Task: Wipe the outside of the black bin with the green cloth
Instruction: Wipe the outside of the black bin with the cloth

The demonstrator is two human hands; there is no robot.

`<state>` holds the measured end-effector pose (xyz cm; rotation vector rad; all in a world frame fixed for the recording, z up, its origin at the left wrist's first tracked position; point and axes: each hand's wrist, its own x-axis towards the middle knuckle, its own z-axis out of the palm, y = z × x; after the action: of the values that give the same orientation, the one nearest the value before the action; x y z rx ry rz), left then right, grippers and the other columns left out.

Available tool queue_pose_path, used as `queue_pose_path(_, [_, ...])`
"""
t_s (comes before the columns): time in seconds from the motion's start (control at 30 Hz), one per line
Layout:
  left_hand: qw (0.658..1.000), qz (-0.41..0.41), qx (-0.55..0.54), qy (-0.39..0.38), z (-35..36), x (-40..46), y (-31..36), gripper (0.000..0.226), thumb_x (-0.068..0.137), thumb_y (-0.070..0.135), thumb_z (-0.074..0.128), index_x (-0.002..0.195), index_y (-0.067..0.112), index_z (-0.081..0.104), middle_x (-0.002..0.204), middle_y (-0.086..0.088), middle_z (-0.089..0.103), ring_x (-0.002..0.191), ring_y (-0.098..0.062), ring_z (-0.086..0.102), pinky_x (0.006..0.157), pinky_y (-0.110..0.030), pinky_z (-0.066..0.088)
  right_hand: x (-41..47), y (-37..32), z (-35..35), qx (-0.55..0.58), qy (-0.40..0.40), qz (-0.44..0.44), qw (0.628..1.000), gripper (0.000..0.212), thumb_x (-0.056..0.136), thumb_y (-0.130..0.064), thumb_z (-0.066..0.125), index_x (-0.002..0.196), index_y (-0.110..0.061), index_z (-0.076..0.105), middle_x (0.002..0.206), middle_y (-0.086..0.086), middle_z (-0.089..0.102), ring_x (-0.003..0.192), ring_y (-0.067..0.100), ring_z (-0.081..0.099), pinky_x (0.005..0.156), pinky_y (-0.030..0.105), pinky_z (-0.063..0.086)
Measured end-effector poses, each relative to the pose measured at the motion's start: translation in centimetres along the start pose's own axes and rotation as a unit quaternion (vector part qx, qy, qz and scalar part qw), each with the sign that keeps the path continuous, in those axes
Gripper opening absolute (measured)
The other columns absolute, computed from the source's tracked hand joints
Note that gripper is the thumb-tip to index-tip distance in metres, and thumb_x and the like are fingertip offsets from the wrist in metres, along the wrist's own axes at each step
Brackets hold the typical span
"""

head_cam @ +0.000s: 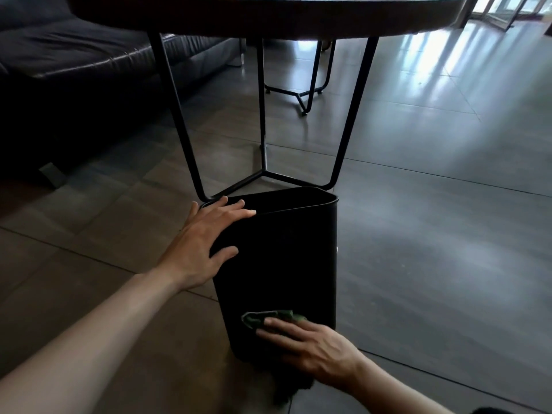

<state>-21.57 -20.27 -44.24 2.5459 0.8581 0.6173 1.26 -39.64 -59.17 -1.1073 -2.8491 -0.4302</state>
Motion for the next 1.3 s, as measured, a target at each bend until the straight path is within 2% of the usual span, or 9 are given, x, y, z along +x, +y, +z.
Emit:
queue_pose_path(0.13, [1.000, -0.014, -0.001, 0.002, 0.0, 0.1, 0.0, 0.078, 0.086, 0.014, 0.075, 0.145, 0.051, 0.039, 0.157, 0.028, 0.034, 0.154, -0.001, 0.013, 0.125, -0.047, -0.005, 0.7, 4.7, -3.4, 0.033, 0.096, 0.072, 0.992, 0.023, 0.106, -0.020, 0.060, 0.124, -0.020, 0.073, 0.167, 0.007, 0.038, 0.157, 0.031, 0.030, 0.120, 0.044, 0.042])
queue_pose_path(0.3, [1.000, -0.023, 0.005, -0.001, -0.1, 0.3, 0.0, 0.077, 0.086, 0.015, 0.075, 0.146, 0.049, 0.039, 0.157, 0.026, 0.035, 0.154, -0.002, 0.014, 0.126, -0.049, -0.004, 4.6, 7.8, -6.6, 0.060, 0.220, 0.337, 0.914, 0.050, 0.105, -0.019, 0.051, 0.155, -0.019, 0.049, 0.171, 0.013, 0.028, 0.161, 0.034, 0.019, 0.123, 0.050, 0.039])
queue_pose_path(0.4, [0.999, -0.030, 0.008, -0.011, -0.3, 0.4, 0.2, 0.077, 0.087, 0.015, 0.074, 0.146, 0.050, 0.039, 0.157, 0.025, 0.035, 0.155, -0.004, 0.015, 0.127, -0.053, -0.003, 4.4, 4.5, -3.9, 0.070, 0.181, 0.180, 0.964, 0.035, 0.104, -0.013, 0.060, 0.139, -0.014, 0.065, 0.167, 0.016, 0.035, 0.158, 0.038, 0.025, 0.124, 0.050, 0.036])
queue_pose_path(0.53, [1.000, -0.022, 0.011, -0.012, -0.4, 0.1, 0.6, 0.076, 0.087, 0.016, 0.074, 0.145, 0.051, 0.038, 0.157, 0.024, 0.036, 0.155, -0.006, 0.014, 0.126, -0.054, -0.002, 1.0, 0.6, -1.4, 0.050, 0.034, 0.009, 0.998, 0.025, 0.103, -0.024, 0.059, 0.123, -0.028, 0.073, 0.168, 0.002, 0.037, 0.158, 0.026, 0.023, 0.112, 0.037, 0.048])
queue_pose_path(0.7, [0.999, -0.033, 0.017, -0.009, -0.1, 0.2, 0.8, 0.076, 0.087, 0.014, 0.074, 0.146, 0.048, 0.039, 0.158, 0.024, 0.036, 0.155, -0.007, 0.014, 0.126, -0.054, -0.003, 1.4, 5.8, -4.6, 0.069, 0.134, 0.135, 0.979, 0.032, 0.104, -0.017, 0.058, 0.134, -0.018, 0.069, 0.168, 0.011, 0.036, 0.157, 0.033, 0.030, 0.117, 0.047, 0.045])
queue_pose_path(0.87, [0.999, -0.031, 0.017, -0.007, -0.2, 0.0, 0.7, 0.077, 0.086, 0.014, 0.075, 0.145, 0.049, 0.039, 0.156, 0.026, 0.036, 0.154, -0.003, 0.014, 0.125, -0.048, -0.005, 5.0, 7.8, -7.3, 0.075, 0.241, 0.350, 0.902, 0.051, 0.105, -0.024, 0.054, 0.155, -0.021, 0.049, 0.172, 0.009, 0.027, 0.162, 0.030, 0.017, 0.125, 0.044, 0.035])
queue_pose_path(1.1, [0.999, -0.027, 0.017, 0.001, -0.1, -0.2, 1.1, 0.076, 0.086, 0.015, 0.074, 0.145, 0.049, 0.040, 0.156, 0.025, 0.037, 0.155, -0.007, 0.015, 0.126, -0.048, -0.004, 0.6, 1.4, -2.4, 0.024, 0.051, 0.067, 0.996, 0.031, 0.098, -0.027, 0.066, 0.128, -0.028, 0.071, 0.163, 0.003, 0.046, 0.155, 0.026, 0.027, 0.111, 0.039, 0.050])
queue_pose_path(1.2, [1.000, -0.028, 0.015, 0.000, 0.0, -0.5, 1.1, 0.076, 0.087, 0.015, 0.074, 0.145, 0.050, 0.040, 0.156, 0.024, 0.037, 0.155, -0.008, 0.016, 0.126, -0.051, -0.003, 1.2, 3.8, -4.2, 0.034, 0.100, 0.110, 0.988, 0.035, 0.096, -0.021, 0.072, 0.131, -0.023, 0.072, 0.160, 0.008, 0.049, 0.153, 0.030, 0.034, 0.111, 0.044, 0.051])
queue_pose_path(1.3, [0.999, -0.032, 0.018, 0.001, 0.1, -0.4, 1.2, 0.076, 0.086, 0.014, 0.074, 0.144, 0.050, 0.040, 0.157, 0.024, 0.037, 0.155, -0.008, 0.016, 0.126, -0.051, -0.004, 3.4, 7.8, -7.7, 0.051, 0.203, 0.255, 0.944, 0.049, 0.100, -0.017, 0.065, 0.149, -0.020, 0.057, 0.168, 0.011, 0.036, 0.158, 0.032, 0.027, 0.124, 0.044, 0.038])
